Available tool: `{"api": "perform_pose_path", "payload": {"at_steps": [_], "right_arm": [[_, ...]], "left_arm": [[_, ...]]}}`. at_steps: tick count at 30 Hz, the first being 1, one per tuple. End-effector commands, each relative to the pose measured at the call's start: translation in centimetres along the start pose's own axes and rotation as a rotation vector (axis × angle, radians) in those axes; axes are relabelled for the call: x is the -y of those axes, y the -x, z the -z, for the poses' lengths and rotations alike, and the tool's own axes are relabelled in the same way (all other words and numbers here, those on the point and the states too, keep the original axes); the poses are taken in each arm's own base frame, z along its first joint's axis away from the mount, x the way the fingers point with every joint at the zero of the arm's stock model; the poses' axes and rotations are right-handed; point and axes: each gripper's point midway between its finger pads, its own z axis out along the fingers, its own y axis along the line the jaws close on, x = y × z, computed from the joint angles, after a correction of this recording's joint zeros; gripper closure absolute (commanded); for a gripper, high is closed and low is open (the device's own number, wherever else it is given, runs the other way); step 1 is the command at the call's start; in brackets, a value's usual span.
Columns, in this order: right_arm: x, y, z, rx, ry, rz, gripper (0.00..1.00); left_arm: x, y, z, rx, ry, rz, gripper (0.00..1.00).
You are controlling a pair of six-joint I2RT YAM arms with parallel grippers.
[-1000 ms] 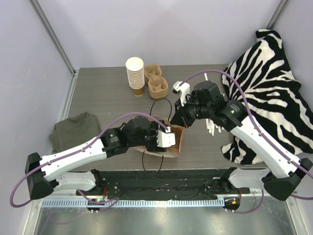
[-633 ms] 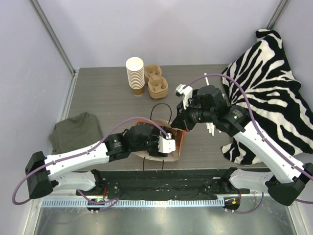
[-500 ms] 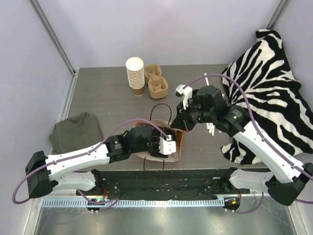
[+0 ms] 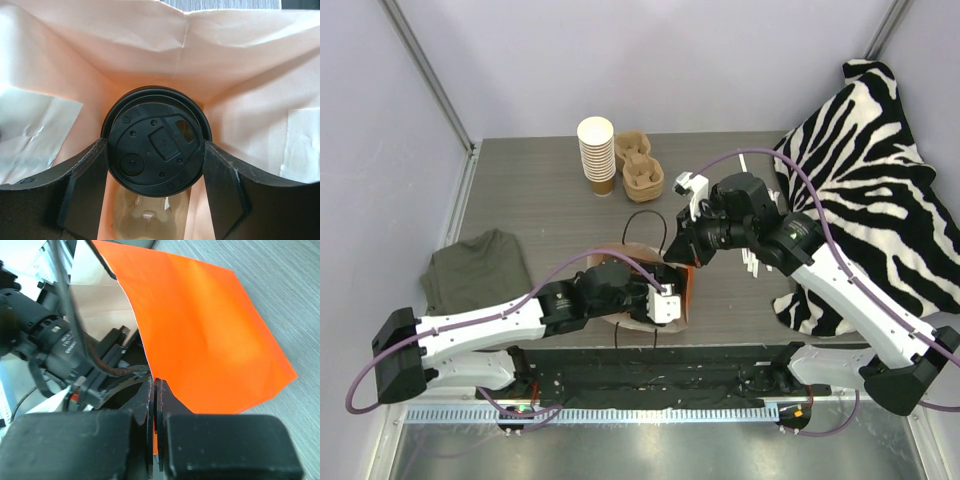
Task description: Pack the takeout coffee
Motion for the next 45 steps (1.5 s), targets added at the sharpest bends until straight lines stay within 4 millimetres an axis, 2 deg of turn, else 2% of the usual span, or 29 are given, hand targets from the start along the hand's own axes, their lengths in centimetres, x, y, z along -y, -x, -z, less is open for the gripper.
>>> {"api": "perform_pose_path", "payload": {"at_steps": [1,7,18,30,37,42,45], "right_arm": [[-1.3,2.1,0.5,0.060,0.052,0.010,0.99],[-1.5,1.7,0.3,0.034,0.071,-0.004,0.99],[-1.2,1.4,0.0,0.011,0.080,-0.028,0.99],[-0.5,1.6,0.1,-0.010,0.089,-0.031,0.99],[0.5,1.6,0.0,-0.035,0.089,-0.040,0.99],[2.0,1.2,-0.5,-0.069,0.084,-0.074,0.99],[3.3,1.3,-0.8,-0.083,0.076,-0.107,0.99]], "left_arm": [[-1.1,0.5,-0.9,0.028,0.063,-0.025,0.91],[-0.7,-0.3,-1.8,0.017,0.059,-0.042,0.93],[-0.2,-3.7,-2.5,-0.110,0.071,-0.076,0.96],[0.9,-6.2,-3.7,-0.218,-0.009,-0.020,0.99],[0.7,-8.0,-4.2,-0.296,-0.076,0.066,0.98],[0.4,-8.5,-4.7,-0.307,-0.124,0.116,0.97],[0.5,-9.8,-4.8,-0.354,-0.170,0.144,0.97]]}}
